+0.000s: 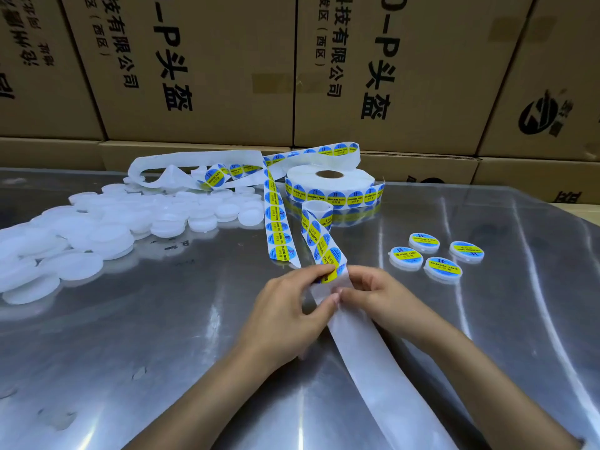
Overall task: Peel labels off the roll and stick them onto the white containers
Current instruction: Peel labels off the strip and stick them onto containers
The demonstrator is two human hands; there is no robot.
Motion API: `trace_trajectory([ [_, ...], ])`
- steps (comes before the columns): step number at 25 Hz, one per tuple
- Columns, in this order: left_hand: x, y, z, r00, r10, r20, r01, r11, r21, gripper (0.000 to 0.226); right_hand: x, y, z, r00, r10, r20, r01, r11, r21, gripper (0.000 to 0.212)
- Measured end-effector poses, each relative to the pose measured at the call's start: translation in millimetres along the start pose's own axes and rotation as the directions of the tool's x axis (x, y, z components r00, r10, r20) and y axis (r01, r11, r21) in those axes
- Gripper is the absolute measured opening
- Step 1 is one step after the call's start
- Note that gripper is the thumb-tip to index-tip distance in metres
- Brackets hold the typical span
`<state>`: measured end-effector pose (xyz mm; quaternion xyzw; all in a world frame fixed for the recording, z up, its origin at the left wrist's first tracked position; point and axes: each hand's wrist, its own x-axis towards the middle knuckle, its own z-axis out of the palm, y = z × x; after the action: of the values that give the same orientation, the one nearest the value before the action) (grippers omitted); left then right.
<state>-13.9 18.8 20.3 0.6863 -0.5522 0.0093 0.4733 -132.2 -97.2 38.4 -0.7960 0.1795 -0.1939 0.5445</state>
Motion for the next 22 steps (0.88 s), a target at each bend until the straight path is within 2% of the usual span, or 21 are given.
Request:
trace_trajectory([
  [5,1.9,-1.6,-1.2,0.999,-0.033,-0.032,0.032,0.999,-0.027,0.019,-0.8,-1.4,1.5,0.999,-0.023,0.049,0.025,0.998,-0.05,0.028],
  [9,5.7,-5.8,-5.6,0.994,-0.062,-0.088,0.053,0.994,-0.098,0.012,1.5,6.0,-2.3,0.999,0.008,-0.037,-0.018,0.957,-0.29,0.028],
  [13,15.0,-9.8,-19.6,0.949,-0.187,-0.255,0.089,0.931,-0.354,0.02,1.0,8.6,-6.8,0.99,0.034,-0.137,-0.091,0.894,-0.439,0.018],
  [15,18.1,-7.9,-24.4,0.928,-0.234,-0.291,0.073,0.878,-0.473,0.015,1.2,5.9,-4.1,0.981,-0.007,-0.194,-0.065,0.929,-0.364,0.018],
  [17,17.8,-3.5,-26.1,0.944,-0.212,-0.253,0.057,0.859,-0.509,0.011,1.1,-2.2,-3.1,0.936,-0.07,-0.345,0.024,0.991,-0.135,0.02],
  [18,16.5,-1.3,-25.8,0.958,-0.181,-0.224,0.05,0.87,-0.491,0.018,0.5,-8.8,-3.9,0.916,-0.065,-0.397,0.069,0.998,-0.004,0.015],
  [19,15.0,0.1,-24.6,0.969,-0.144,-0.199,0.037,0.888,-0.458,0.024,-0.4,-15.2,-4.9,0.925,-0.016,-0.379,0.069,0.989,0.128,0.016],
  [20,13.8,1.0,-23.3,0.978,-0.106,-0.181,0.021,0.908,-0.419,0.029,-2.3,-19.6,-5.7,0.955,0.049,-0.294,0.02,0.974,0.226,0.025],
  [22,12.8,1.2,-21.7,0.987,-0.046,-0.153,-0.013,0.932,-0.363,0.035,-5.7,-26.1,-4.7,0.986,0.157,-0.063,-0.138,0.962,0.236,0.046],
])
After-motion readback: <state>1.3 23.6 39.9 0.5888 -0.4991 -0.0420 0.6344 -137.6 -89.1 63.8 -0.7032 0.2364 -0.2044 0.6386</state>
